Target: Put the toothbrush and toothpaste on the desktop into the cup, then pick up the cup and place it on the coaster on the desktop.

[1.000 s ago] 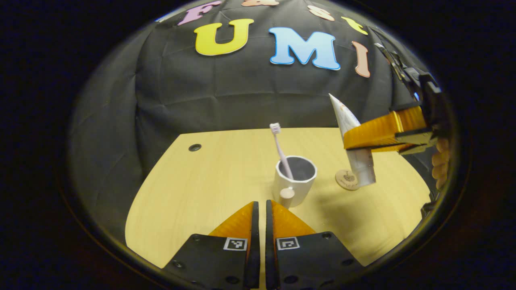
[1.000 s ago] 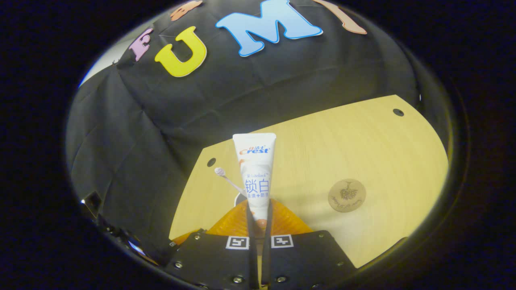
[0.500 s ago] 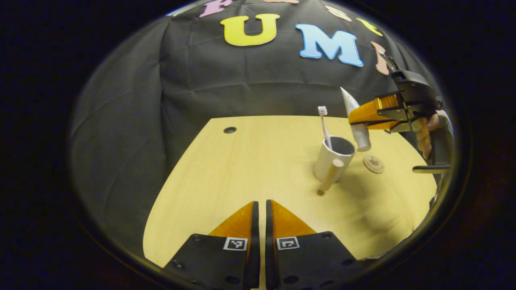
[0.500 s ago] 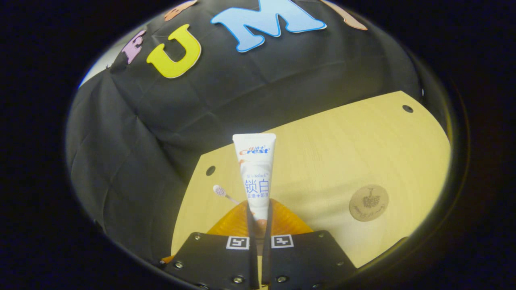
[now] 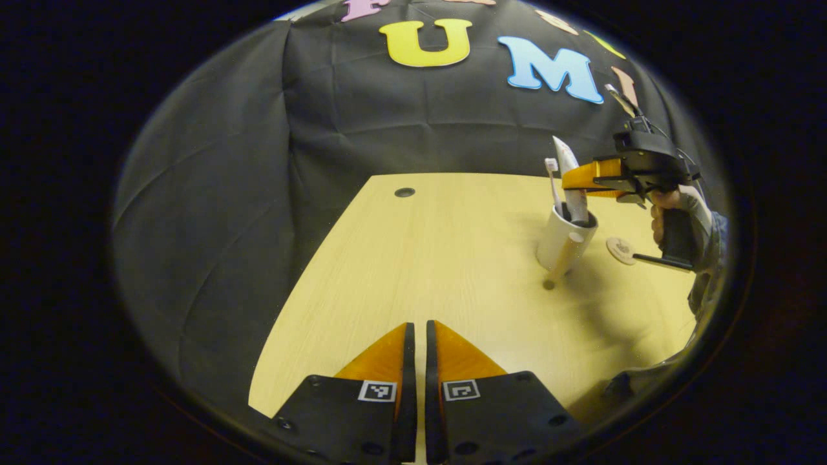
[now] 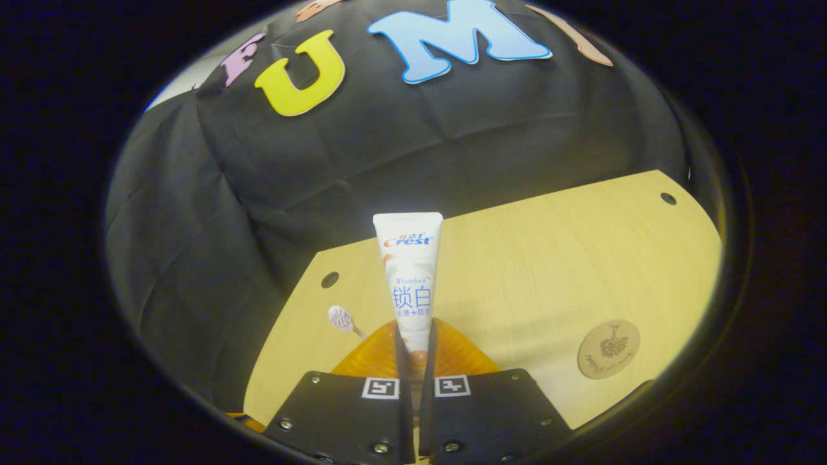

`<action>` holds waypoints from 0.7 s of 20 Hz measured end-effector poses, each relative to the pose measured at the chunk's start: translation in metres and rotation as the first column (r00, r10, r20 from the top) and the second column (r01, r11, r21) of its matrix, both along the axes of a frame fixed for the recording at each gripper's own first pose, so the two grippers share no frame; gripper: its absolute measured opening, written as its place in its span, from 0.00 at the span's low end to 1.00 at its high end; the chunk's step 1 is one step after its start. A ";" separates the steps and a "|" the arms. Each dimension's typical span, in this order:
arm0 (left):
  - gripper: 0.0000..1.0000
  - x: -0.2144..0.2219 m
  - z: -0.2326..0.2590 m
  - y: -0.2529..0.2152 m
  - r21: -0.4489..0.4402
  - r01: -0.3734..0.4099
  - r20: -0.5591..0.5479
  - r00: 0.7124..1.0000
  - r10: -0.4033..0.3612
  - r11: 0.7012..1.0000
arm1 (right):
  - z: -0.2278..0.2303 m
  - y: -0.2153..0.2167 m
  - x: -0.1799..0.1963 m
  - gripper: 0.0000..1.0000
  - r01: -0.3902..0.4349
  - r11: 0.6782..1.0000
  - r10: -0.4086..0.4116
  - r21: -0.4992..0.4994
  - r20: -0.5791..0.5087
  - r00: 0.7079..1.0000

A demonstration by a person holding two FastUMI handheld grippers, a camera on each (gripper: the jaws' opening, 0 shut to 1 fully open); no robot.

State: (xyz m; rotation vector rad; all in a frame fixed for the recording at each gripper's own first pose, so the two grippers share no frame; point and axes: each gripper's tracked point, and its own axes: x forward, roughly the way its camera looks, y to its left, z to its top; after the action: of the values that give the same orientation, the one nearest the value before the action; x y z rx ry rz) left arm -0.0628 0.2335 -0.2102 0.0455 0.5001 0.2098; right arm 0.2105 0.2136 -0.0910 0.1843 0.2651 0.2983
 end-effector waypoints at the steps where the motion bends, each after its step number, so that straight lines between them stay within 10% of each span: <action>1: 0.12 -0.001 -0.001 -0.001 0.000 -0.001 -0.006 1.000 0.001 1.000 | -0.001 0.002 -0.001 0.06 -0.006 1.000 0.007 -0.013 0.024 1.000; 14: 0.12 0.025 0.013 -0.057 -0.003 0.124 0.013 0.992 -0.124 0.992 | 0.002 -0.016 -0.050 0.55 -0.018 0.999 0.016 0.048 0.041 0.999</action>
State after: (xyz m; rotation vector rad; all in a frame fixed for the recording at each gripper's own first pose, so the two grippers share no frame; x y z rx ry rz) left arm -0.0376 0.1765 -0.1976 0.0711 0.4836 0.0873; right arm 0.1608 0.1972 -0.0886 0.2236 0.2195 0.3248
